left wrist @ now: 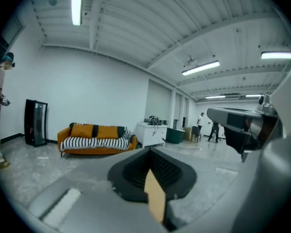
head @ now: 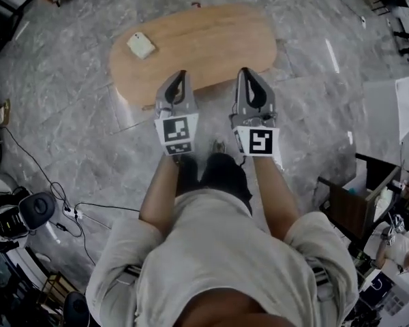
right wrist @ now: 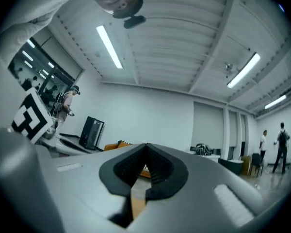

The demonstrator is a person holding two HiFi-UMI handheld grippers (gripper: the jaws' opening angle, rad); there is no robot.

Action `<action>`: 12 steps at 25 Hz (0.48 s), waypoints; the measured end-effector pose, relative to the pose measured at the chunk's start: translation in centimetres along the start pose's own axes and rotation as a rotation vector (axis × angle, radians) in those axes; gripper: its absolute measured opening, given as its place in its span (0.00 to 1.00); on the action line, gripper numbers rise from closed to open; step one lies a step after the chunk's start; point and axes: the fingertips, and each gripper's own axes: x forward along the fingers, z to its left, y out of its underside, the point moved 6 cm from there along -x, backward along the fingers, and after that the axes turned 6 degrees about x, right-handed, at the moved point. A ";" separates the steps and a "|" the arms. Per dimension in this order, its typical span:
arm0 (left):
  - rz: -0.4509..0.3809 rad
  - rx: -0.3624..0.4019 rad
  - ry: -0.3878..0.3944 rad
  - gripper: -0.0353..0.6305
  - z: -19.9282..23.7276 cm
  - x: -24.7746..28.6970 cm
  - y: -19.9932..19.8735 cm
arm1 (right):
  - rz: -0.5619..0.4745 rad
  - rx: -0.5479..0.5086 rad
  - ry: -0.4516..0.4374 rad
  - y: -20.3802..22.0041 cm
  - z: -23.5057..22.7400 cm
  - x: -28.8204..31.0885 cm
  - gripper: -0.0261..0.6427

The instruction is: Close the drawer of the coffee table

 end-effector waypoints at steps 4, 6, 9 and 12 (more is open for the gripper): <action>-0.093 0.071 0.033 0.09 -3.9 -0.4 -5.4 | -0.090 0.014 0.052 -5.8 -4.2 -1.3 0.05; -0.118 0.075 0.028 0.09 -5.7 -0.6 -7.4 | -0.102 0.066 0.066 -7.6 -5.8 -1.4 0.05; -0.157 0.081 0.023 0.09 -8.8 -1.1 -10.3 | -0.085 0.050 0.045 -8.9 -7.0 -2.5 0.05; -0.183 0.129 0.001 0.09 -11.3 -1.5 -12.3 | -0.091 -0.022 0.039 -9.5 -7.9 -4.5 0.05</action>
